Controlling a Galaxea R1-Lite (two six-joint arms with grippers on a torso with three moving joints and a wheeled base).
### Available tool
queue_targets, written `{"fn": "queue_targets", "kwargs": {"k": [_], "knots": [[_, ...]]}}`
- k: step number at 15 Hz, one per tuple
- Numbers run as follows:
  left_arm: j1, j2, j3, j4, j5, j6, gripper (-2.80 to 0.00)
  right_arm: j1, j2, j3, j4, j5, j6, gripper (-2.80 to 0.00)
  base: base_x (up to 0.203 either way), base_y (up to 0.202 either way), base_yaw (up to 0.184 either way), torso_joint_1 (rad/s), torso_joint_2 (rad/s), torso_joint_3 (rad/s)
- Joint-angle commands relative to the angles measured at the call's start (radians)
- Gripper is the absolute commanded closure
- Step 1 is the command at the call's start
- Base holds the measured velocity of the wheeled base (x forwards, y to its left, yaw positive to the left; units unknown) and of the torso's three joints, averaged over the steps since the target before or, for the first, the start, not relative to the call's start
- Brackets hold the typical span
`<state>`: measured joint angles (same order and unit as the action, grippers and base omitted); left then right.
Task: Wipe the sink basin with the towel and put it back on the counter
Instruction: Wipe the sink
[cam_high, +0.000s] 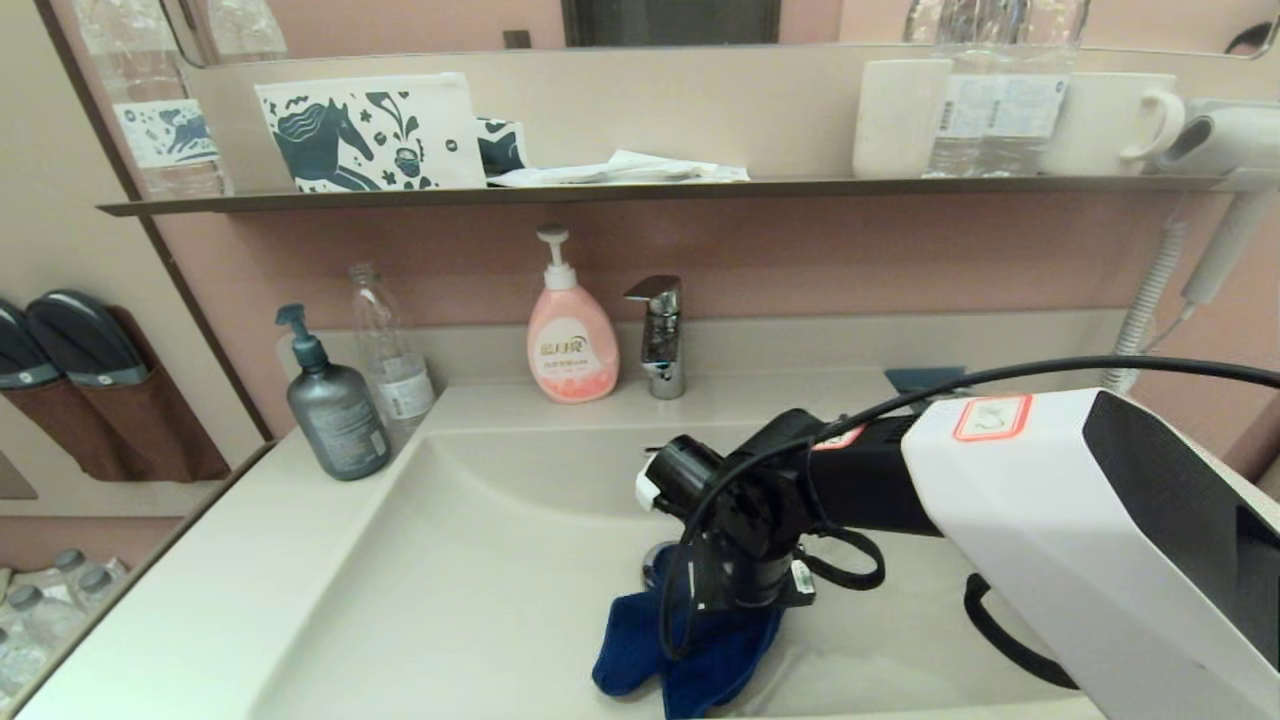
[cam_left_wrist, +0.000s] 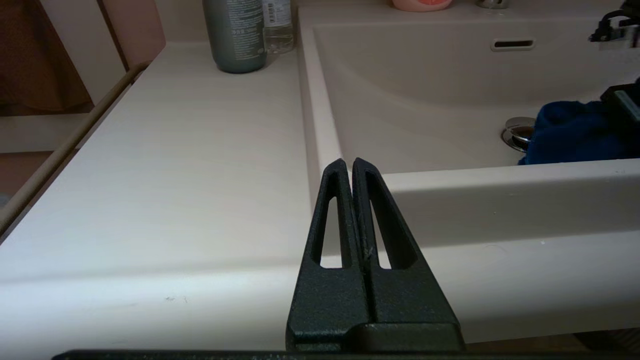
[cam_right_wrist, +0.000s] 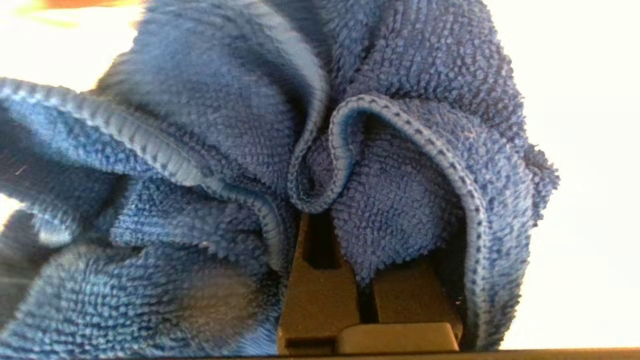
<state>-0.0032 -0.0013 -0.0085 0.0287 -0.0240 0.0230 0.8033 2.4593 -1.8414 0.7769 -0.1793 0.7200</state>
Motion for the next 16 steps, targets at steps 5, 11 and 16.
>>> {"fn": "queue_targets", "kwargs": {"k": [5, 11, 16], "knots": [[0.0, 0.001, 0.0, 0.0, -0.001, 0.0, 0.0, 0.067, 0.07, -0.039, -0.179, 0.106, 0.004, 0.0, 0.0, 0.0, 0.0, 0.0, 0.0, 0.0], [0.0, 0.001, -0.001, 0.0, -0.001, -0.001, 0.0, 0.13, 0.08, -0.052, -0.441, 0.111, -0.01, 0.0, 0.0, 0.0, 0.0, 0.0, 0.0, 0.0], [0.0, 0.001, 0.001, 0.0, -0.001, -0.001, 0.0, 0.127, 0.054, -0.055, -0.332, 0.112, -0.027, 0.0, 0.0, 0.0, 0.0, 0.004, 0.01, 0.0]]}}
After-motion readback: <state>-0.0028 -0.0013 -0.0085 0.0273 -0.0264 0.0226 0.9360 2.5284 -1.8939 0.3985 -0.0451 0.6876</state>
